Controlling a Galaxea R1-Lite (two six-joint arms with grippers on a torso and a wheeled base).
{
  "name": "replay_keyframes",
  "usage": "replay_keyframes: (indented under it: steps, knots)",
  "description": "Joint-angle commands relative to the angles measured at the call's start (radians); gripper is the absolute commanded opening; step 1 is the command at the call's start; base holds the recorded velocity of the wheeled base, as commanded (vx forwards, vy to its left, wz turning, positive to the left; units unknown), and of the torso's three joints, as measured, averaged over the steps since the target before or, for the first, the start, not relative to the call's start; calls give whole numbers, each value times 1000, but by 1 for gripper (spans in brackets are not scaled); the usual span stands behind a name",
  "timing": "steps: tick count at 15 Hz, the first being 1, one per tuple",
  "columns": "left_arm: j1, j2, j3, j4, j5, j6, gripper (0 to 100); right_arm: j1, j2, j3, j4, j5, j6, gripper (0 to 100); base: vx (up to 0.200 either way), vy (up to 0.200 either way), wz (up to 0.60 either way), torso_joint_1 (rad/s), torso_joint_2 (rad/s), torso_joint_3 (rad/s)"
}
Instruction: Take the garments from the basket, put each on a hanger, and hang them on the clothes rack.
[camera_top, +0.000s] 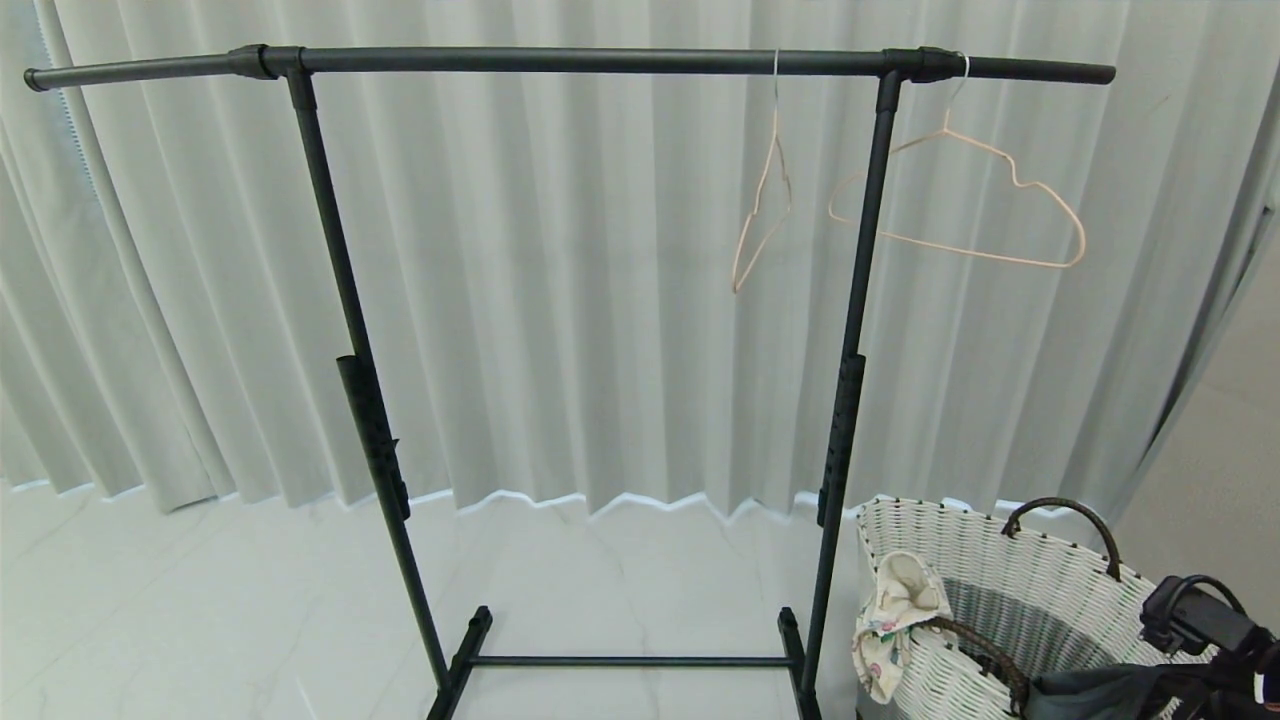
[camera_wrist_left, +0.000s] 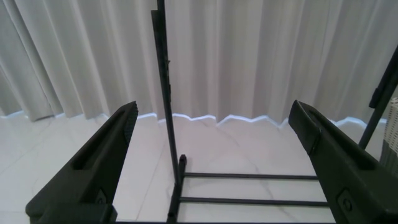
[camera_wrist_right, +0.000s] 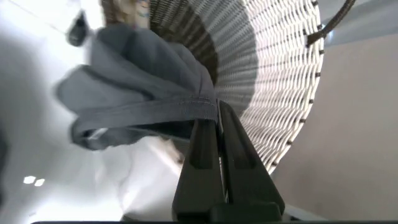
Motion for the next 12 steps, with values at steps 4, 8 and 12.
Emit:
replay_keyframes:
  steps: [4, 8, 12]
  knots:
    - [1, 1, 0, -1, -2, -6, 100, 115, -511, -522, 942, 1, 165, 0, -200, 0, 0, 0, 2, 2]
    - [-1, 0, 0, -1, 0, -42, 100, 269, -598, -689, 1135, -15, 309, 0, -200, 0, 0, -2, 6, 5]
    - [1, 1, 0, -1, 0, -42, 100, 338, -595, -723, 1129, -16, 326, 0, -200, 0, 0, 2, 2, 5]
